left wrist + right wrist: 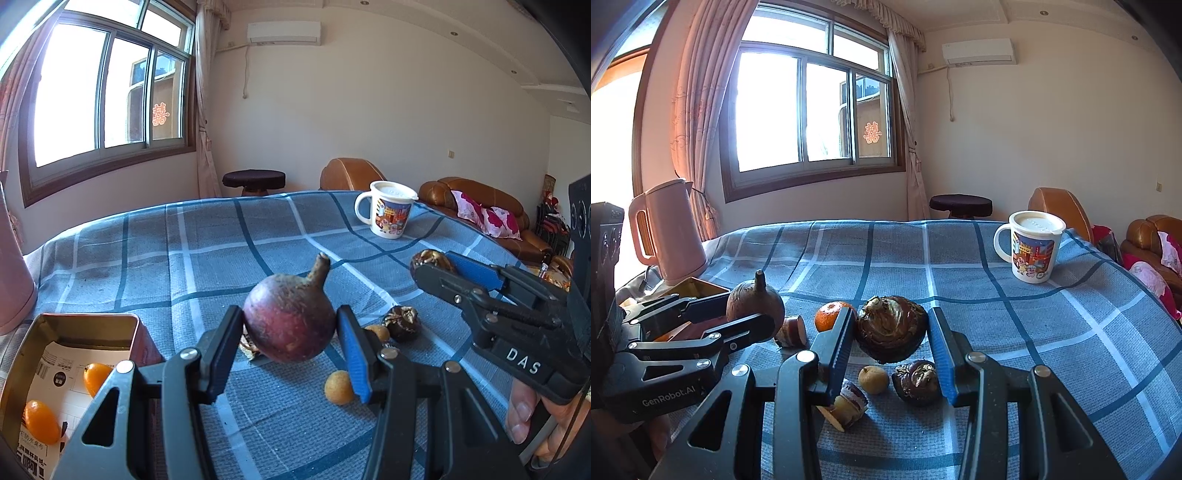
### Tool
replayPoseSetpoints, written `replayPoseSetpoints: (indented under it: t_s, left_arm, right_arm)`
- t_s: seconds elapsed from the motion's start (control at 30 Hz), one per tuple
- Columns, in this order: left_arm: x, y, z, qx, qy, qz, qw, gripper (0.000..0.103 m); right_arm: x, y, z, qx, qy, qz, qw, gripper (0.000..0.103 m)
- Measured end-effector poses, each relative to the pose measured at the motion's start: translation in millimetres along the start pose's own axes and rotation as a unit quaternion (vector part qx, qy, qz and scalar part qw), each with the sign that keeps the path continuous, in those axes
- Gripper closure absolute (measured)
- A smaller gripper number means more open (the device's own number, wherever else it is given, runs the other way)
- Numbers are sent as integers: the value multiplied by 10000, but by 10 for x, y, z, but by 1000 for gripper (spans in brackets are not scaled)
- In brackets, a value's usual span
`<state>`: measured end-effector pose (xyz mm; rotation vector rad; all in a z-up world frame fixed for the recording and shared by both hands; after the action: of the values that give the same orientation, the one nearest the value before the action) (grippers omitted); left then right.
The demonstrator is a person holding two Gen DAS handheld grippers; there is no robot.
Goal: Organize fruits
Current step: 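Lift the purple beet and mangosteen with both tools toward the tin box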
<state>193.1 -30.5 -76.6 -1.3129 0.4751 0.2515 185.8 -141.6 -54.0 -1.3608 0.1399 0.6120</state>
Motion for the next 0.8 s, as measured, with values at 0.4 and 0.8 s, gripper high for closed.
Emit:
replayPoseSetpoints:
  t_s: [0.4, 0.8]
  left_arm:
    - [-87, -21, 18, 5, -126, -168, 9998, 49]
    - [-148, -43, 25, 25, -222, -309, 9993, 49]
  right_arm:
    - [-50, -10, 20, -34, -23, -121, 9999, 60]
    - [-95, -22, 45, -75, -57, -236, 9997, 60]
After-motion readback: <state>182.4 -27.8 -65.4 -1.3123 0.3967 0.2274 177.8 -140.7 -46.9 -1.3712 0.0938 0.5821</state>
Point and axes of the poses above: each gripper's, at about its wrist camera, not at the fingertips, and x roughly the way its jaws point, z to its left, y to its underside, the point moved 10 cm from there along x, roughly the way its jaws point, and after that the axes turned 15 degrees about x, right-handed, at the moved point
